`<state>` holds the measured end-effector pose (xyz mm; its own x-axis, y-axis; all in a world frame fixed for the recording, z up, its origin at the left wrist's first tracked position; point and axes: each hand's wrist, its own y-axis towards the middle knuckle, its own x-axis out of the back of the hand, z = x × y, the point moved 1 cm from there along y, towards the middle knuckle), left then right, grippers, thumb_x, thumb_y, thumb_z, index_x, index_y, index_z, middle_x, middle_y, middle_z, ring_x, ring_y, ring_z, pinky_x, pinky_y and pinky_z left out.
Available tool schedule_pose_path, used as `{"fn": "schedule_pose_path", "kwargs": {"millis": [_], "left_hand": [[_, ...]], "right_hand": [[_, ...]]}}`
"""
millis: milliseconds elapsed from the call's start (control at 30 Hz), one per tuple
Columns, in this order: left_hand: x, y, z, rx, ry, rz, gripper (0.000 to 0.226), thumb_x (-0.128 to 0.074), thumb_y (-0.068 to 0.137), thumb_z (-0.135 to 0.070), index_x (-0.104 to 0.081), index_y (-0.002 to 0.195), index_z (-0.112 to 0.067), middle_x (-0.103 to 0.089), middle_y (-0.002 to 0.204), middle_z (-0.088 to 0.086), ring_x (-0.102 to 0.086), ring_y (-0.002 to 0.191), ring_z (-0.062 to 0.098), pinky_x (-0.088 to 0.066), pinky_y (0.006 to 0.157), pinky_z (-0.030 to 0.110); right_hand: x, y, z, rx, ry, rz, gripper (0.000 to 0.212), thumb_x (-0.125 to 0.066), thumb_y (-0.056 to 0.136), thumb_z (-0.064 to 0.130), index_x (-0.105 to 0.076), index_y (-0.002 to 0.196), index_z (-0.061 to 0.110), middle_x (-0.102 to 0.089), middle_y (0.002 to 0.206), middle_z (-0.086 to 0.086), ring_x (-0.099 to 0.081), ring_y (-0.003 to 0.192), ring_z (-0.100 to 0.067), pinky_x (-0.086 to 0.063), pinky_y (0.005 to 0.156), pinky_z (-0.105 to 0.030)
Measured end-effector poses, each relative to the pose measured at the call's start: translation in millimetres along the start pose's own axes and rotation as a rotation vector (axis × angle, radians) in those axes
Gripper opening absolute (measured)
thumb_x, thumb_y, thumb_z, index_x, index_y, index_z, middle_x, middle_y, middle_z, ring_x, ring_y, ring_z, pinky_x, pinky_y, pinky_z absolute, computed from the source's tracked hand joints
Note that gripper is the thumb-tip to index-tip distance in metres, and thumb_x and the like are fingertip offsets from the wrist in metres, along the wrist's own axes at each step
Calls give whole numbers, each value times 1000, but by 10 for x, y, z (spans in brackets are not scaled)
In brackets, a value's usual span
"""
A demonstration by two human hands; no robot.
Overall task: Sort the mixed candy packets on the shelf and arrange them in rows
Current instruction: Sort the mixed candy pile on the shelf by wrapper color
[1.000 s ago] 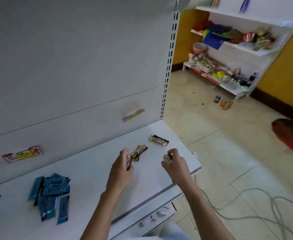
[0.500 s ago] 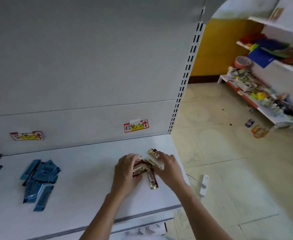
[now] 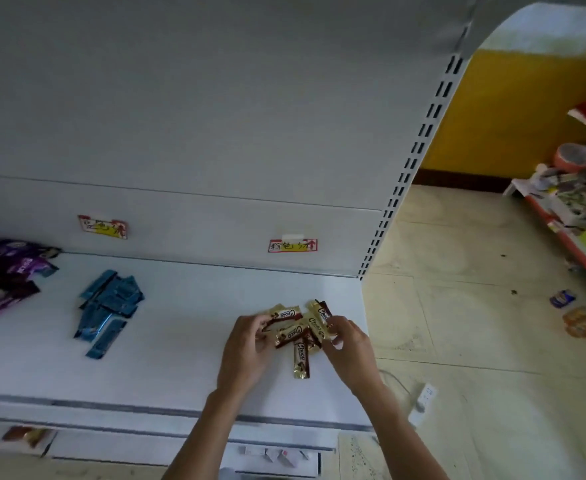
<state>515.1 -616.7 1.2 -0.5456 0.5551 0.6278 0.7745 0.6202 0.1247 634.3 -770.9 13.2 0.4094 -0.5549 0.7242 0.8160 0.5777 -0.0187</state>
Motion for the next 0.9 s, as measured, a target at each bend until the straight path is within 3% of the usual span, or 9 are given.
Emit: {"fn": "schedule_pose_path", "kwargs": {"millis": [167, 233, 400, 567, 767, 900], "left_hand": [[486, -401, 94, 137, -10, -178, 30, -66, 83, -12, -59, 113, -15, -55, 106, -5, -52, 89, 9, -41, 78, 19], [731, -668, 174, 191, -14, -234, 31, -65, 84, -13, -58, 114, -17, -55, 105, -7, -52, 90, 7, -39, 75, 13], [1449, -1432, 374, 330, 31, -439, 30, -66, 83, -16, -59, 112, -23, -57, 101, -10, -55, 95, 3, -41, 77, 12], [2210, -2011, 540, 458, 82, -635, 28, -67, 83, -15, -60, 107, -26, -57, 100, -17, -54, 94, -4, -38, 74, 3], [3027, -2584, 819, 559, 147, -811, 32, -68, 81, -12, -57, 103, -33, -57, 97, -21, -54, 94, -4, -40, 72, 10], [3467, -2967, 1091, 658, 183, -890, 33, -68, 81, -12, -57, 104, -32, -58, 98, -22, -54, 92, -3, -40, 68, 7]], "right_hand": [[-141, -10, 460, 132, 90, 25, 30, -64, 81, 7, -63, 109, 16, -62, 89, 6, -58, 71, -11, -47, 66, -22], [-299, -54, 698, 252, 112, 74, 26, -64, 79, 4, -65, 102, 15, -62, 87, 7, -57, 71, -8, -46, 66, -18], [-712, -386, 1366, 383, 201, 325, 28, -64, 84, 10, -60, 109, 23, -61, 95, 8, -57, 79, -4, -48, 66, -17], [-1214, -758, 2133, 514, 311, 530, 31, -66, 84, 9, -57, 107, 28, -62, 97, 10, -56, 86, -5, -44, 68, -8], [-1994, -1163, 3114, 674, 338, 728, 33, -64, 86, 15, -55, 112, 33, -59, 100, 13, -56, 88, -5, -48, 74, -17], [-2497, -1466, 3623, 729, 353, 822, 35, -64, 86, 14, -55, 114, 34, -58, 99, 18, -55, 88, 0, -49, 73, -17]]}}
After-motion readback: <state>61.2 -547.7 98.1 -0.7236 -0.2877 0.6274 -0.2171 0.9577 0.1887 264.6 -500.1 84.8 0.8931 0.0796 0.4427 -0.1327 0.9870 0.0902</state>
